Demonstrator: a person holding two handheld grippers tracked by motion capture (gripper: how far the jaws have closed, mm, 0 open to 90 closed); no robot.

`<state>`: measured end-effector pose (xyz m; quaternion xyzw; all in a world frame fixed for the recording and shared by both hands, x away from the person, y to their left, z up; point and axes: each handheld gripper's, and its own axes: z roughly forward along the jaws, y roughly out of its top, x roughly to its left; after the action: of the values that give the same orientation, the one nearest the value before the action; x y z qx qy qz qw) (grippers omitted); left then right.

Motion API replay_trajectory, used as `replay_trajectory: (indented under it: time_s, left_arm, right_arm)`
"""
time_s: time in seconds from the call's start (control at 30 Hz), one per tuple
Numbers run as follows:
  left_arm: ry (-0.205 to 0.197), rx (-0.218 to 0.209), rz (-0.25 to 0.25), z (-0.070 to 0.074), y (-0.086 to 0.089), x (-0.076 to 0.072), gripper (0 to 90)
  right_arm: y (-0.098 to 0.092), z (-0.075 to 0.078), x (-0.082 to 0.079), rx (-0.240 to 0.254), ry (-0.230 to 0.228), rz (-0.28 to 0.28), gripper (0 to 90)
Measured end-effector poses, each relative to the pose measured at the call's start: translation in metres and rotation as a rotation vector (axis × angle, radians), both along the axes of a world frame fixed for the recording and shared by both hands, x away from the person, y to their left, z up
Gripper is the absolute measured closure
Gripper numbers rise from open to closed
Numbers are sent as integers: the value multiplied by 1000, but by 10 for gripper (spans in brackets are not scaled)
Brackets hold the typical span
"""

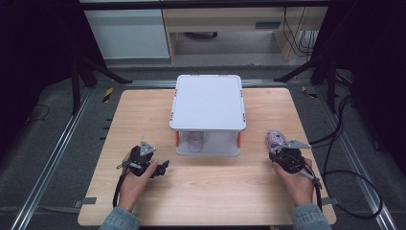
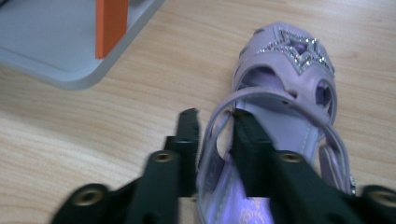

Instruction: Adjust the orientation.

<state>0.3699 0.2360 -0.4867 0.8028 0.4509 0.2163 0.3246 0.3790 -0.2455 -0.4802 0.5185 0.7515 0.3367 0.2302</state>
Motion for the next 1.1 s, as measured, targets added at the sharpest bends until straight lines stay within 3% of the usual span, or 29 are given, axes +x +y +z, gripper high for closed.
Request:
replay_trajectory:
  time_s: [0.1, 0.17, 0.3, 0.5, 0.7, 0.97, 1.1]
  left_arm:
    - [0, -1, 1, 0, 0, 0, 111]
    - [-3, -1, 3, 0, 1, 1, 111]
    - [-5, 1, 9, 0, 1, 2, 114]
    - [3, 9, 18, -3, 2, 6, 114]
    - [-5, -5, 36, -1, 6, 6, 114]
    - [-7, -12, 40, 0, 9, 7, 116]
    - [-6, -10, 37, 0, 8, 7, 116]
  right_arm:
    - [-3, 3, -3, -15, -31, -4, 851]
    - [-7, 8, -11, 7, -61, 1, 856]
    - [-2, 24, -32, 53, -102, 72, 857]
    - [37, 41, -63, 125, -113, 213, 855]
    - [102, 35, -81, 107, -82, 390, 853]
    - [158, 23, -82, 102, -47, 484, 849]
    - [172, 14, -84, 83, -17, 523, 845]
